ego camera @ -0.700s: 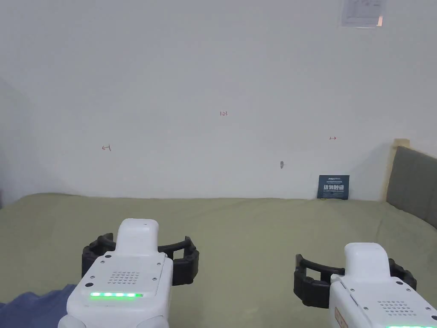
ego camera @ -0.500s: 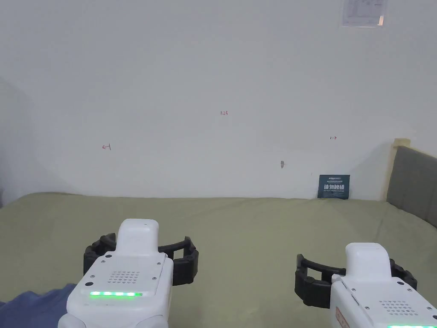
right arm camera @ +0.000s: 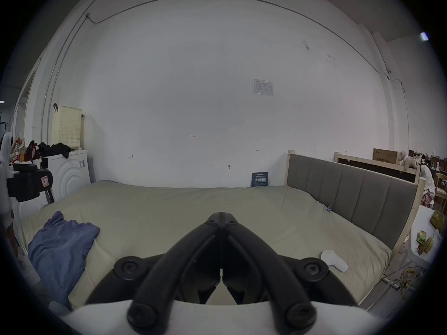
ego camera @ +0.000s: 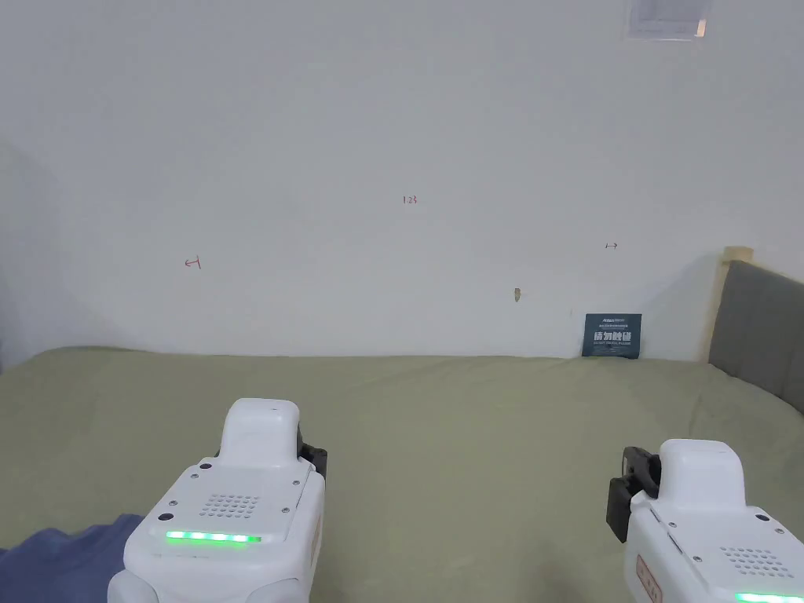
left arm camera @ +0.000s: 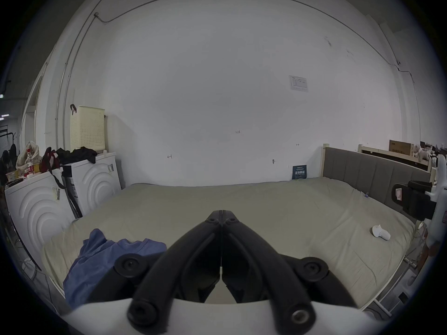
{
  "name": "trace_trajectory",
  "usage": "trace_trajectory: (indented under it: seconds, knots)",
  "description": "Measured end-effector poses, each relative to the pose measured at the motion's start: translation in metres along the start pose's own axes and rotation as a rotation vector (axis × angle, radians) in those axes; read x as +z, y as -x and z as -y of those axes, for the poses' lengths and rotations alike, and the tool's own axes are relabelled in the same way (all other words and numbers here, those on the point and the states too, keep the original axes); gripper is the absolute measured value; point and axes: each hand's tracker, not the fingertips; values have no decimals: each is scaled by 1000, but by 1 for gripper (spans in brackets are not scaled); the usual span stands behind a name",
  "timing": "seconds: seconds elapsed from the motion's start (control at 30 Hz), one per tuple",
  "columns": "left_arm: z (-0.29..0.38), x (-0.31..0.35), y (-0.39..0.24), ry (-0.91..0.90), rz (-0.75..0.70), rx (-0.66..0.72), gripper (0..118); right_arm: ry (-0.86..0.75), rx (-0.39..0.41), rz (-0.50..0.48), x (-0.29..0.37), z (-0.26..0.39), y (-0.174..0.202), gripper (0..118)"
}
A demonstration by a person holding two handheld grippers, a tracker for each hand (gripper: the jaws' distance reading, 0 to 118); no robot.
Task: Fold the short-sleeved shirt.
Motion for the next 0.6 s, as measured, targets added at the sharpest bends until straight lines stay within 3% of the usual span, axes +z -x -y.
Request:
trace_trajectory:
  seconds: [0.33, 0.47, 0.6]
  knots:
    - [3, -6, 17, 23, 0, 40, 0, 21, 1, -19, -7, 2, 4, 1]
    - [5, -2, 40, 28, -47, 31, 0, 34, 3, -41, -14, 1, 21, 1]
    - [5, 11, 79, 32, -143, 63, 0, 48, 36, -127, -25, 4, 60, 1]
